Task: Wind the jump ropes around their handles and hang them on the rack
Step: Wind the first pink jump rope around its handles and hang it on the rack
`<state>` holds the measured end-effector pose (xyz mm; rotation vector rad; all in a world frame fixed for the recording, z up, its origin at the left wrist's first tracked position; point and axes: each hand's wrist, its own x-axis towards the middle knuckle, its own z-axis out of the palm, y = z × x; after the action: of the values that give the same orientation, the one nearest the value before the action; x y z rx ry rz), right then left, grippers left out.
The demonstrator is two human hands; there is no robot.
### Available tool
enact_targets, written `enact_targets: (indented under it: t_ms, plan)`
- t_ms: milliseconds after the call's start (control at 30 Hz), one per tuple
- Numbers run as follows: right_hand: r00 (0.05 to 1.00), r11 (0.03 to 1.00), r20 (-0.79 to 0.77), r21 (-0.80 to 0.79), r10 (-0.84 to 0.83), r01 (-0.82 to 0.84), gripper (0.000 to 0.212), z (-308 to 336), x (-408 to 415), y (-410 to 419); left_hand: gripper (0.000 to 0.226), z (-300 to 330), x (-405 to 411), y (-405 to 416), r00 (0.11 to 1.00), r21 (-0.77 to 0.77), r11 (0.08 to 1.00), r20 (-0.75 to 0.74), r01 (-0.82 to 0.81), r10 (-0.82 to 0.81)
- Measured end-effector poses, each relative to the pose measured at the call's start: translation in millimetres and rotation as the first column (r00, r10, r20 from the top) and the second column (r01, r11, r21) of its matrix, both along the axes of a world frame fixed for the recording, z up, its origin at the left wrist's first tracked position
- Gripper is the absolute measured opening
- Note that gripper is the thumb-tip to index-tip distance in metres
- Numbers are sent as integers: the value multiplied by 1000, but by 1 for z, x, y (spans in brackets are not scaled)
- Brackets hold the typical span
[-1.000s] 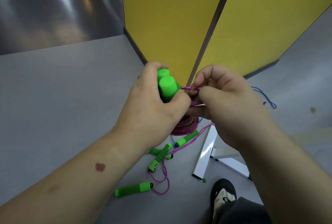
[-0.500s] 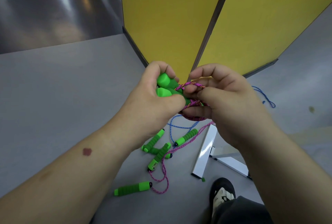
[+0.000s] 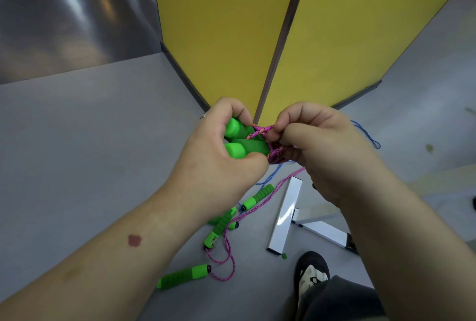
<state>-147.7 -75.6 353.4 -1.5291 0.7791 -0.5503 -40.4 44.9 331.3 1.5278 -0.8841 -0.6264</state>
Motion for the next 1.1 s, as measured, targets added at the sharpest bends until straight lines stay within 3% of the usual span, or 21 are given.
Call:
enact_targets:
  t_ms: [133,267,467,700,800,1100]
  plan:
    - [994,997,-103,-69,28,-35,48,7,-19,-11,27,-5,-11,-15,995,23,999,102,-24,21]
    - [979,970,-202,-238,4,-53,45,17,-41,-22,23,-5,-31,-34,980,20,1000,198,-22,18]
    - [949,867,-277,-499,-150,-9,47,52,-86,-50,12,20,-65,-90,978,-28,998,203,51,-44]
    - [843,548,-351,-832,-409,-80,47,79,-150,-94,11,45,-124,-157,966,-63,980,192,189,-174]
    - [794,459,-379,-877,-475,-143,51,81,-177,-115,10,44,-150,-180,953,-60,970,211,234,-217]
    - [741,447,-380,-886,-553,-120,46,87,-209,-148,12,46,-186,-223,934,-2,963,245,269,-261]
